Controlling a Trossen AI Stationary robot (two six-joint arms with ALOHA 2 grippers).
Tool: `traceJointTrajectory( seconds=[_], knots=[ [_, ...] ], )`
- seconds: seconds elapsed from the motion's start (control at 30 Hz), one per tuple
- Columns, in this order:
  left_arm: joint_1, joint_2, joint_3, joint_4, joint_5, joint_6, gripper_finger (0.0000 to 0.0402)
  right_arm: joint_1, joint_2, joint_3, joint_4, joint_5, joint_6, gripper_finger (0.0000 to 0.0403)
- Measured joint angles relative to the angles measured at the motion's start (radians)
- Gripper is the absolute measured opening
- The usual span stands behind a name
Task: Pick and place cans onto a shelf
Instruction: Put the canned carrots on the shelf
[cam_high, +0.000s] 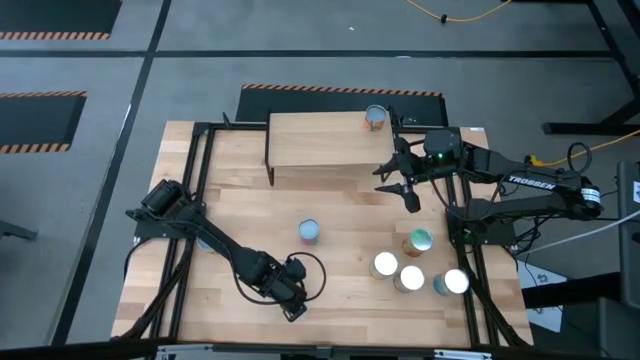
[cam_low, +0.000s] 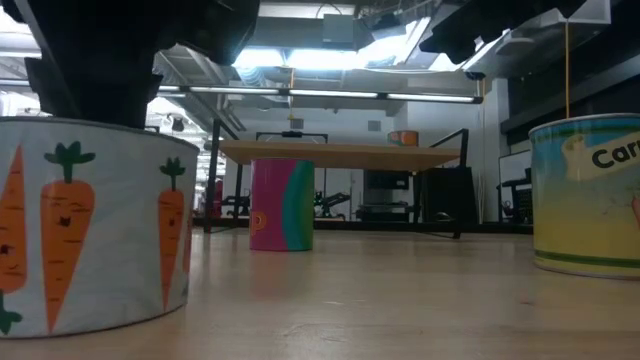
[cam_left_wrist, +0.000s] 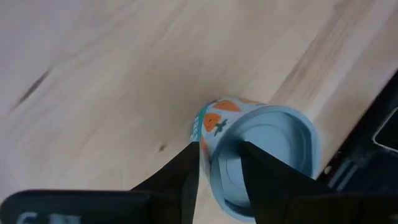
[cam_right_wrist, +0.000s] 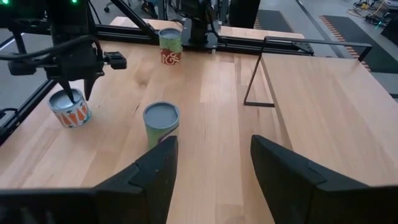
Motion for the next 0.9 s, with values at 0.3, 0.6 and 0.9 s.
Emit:
traceJointTrajectory(
  seconds=[0.3, 0.6, 0.9],
  knots=[
    [0.000, 0.000, 0.000, 0.002, -0.023, 0.001, 0.0057, 0.000, 0.000, 0.000, 0.000, 0.000, 0.000, 0.0208],
    [0.000, -0.001, 0.000, 0.004, -0.036, 0.001, 0.0009, 0.000, 0.000, 0.000, 0.000, 0.000, 0.000, 0.0208],
    [0.020, -0.007, 0.013, 0.048, -0.070, 0.135, 0.0005, 0.000, -0.019, 0.005, -0.014, 0.009, 0.000, 0.0208]
  ],
)
